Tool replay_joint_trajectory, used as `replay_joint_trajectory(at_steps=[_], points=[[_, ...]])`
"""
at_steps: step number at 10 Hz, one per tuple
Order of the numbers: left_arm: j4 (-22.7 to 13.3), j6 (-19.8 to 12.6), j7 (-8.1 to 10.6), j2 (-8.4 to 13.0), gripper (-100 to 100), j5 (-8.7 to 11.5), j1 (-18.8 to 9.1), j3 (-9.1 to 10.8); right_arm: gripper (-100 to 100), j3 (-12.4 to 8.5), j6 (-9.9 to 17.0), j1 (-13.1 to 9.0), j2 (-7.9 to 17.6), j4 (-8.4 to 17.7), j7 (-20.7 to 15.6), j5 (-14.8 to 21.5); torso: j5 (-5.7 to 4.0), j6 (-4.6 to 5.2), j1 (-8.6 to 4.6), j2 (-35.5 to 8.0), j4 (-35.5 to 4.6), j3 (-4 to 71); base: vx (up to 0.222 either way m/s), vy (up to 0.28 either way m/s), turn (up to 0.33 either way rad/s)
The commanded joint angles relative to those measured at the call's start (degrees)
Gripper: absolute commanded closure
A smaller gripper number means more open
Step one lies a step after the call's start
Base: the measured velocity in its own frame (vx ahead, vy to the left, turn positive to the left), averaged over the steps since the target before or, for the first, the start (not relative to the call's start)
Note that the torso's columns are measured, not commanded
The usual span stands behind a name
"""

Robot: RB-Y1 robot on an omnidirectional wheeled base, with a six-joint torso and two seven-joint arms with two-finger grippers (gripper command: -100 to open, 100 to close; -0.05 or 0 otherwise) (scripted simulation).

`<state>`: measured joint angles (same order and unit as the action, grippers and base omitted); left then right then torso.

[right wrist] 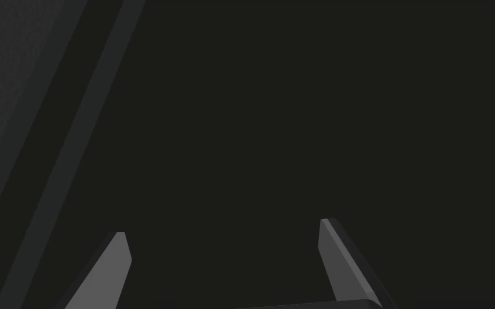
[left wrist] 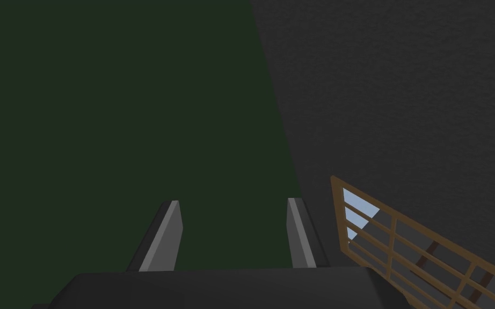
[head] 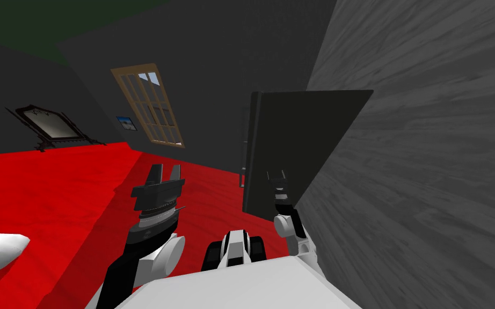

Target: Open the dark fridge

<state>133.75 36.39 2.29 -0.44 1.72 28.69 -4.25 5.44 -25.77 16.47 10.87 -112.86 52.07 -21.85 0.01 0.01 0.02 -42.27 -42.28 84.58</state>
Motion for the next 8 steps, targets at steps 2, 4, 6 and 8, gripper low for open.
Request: replay_joint_trajectory(at_steps=[2,4,6,8], points=[[0.0,0.0,0.0,0.0,0,0.0,0.0,0.0,-100,0.4,-0.5,-1.2,0.0,2.5,5.7,-1.6,-0.02,-0.03,-0.01,0.0,0.0,0.0,0.016,0.028,0.065],[0.0,0.0,0.0,0.0,0,0.0,0.0,0.0,-100,0.7,-0.9,-2.3,0.1,4.7,8.7,-3.1,-0.01,0.0,-0.05,0.0,0.0,0.0,0.015,0.021,0.025],[0.0,0.0,0.0,0.0,0,0.0,0.0,0.0,-100,0.7,-0.9,-2.3,0.1,4.7,11.4,-3.1,0.0,0.0,0.0,0.0,0.0,0.0,0.019,0.024,0.026],[0.0,0.0,0.0,0.0,0,0.0,0.0,0.0,-100,1.0,-1.3,-3.4,0.1,7.1,14.8,-4.6,-0.01,-0.03,0.01,0.0,0.0,0.0,0.016,0.031,0.058]])
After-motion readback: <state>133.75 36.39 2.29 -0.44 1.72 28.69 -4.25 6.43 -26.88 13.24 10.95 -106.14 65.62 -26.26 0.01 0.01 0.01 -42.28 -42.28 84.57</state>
